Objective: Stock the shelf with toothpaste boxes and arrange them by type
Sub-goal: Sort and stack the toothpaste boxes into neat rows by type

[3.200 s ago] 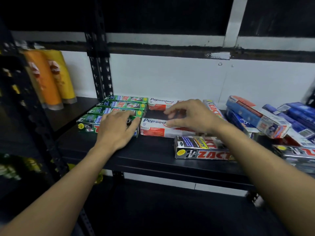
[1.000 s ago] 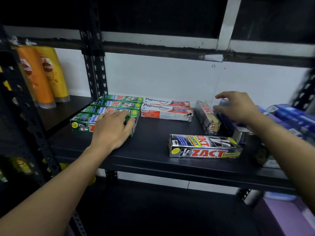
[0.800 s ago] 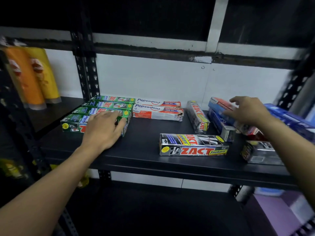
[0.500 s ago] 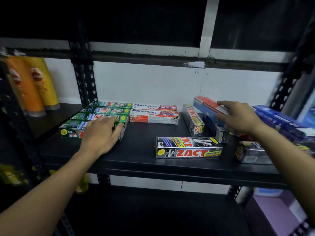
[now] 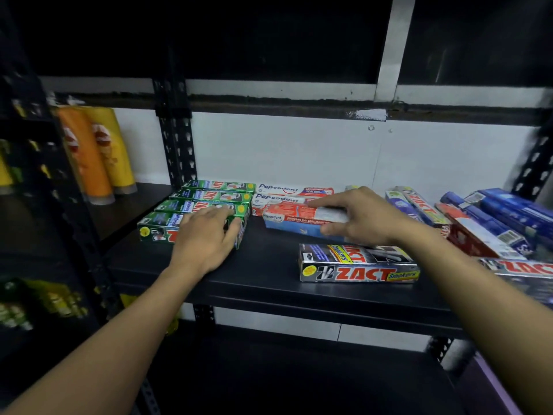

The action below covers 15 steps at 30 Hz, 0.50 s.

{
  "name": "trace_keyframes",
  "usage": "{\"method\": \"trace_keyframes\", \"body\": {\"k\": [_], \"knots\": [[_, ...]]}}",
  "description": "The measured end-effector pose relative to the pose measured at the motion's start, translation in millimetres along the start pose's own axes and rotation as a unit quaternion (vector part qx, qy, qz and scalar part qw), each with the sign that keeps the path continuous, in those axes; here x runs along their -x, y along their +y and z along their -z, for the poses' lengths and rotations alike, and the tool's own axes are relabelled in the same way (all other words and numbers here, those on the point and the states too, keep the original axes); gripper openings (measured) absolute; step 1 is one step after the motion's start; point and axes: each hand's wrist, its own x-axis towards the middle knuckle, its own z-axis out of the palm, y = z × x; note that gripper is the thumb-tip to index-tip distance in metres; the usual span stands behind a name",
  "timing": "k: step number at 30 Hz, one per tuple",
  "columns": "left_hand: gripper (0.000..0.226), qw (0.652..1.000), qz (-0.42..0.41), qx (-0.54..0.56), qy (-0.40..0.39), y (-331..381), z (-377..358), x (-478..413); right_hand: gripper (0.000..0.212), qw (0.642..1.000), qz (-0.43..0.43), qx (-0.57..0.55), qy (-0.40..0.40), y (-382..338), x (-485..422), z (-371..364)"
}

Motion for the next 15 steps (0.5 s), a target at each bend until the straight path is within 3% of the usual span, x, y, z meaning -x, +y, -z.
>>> {"method": "trace_keyframes", "body": {"k": [5,8,15], "knots": [[0.044,1.000,-0.003,0.003,-0.001,-3,-2,-1,0.064,0.998,0.050,0.026,-0.019,-3,-15,-15],[0.045,1.000,-0.004,0.002,0.000,-4,-3,-2,0.057,0.995,0.041,-0.071,-0.064,1,-7,-17],[0.046,1.000,-0.010,-0.001,0.002,-6,-5,-4,0.039,0.976,-0.010,-0.216,-0.038,8,30,-15]]}}
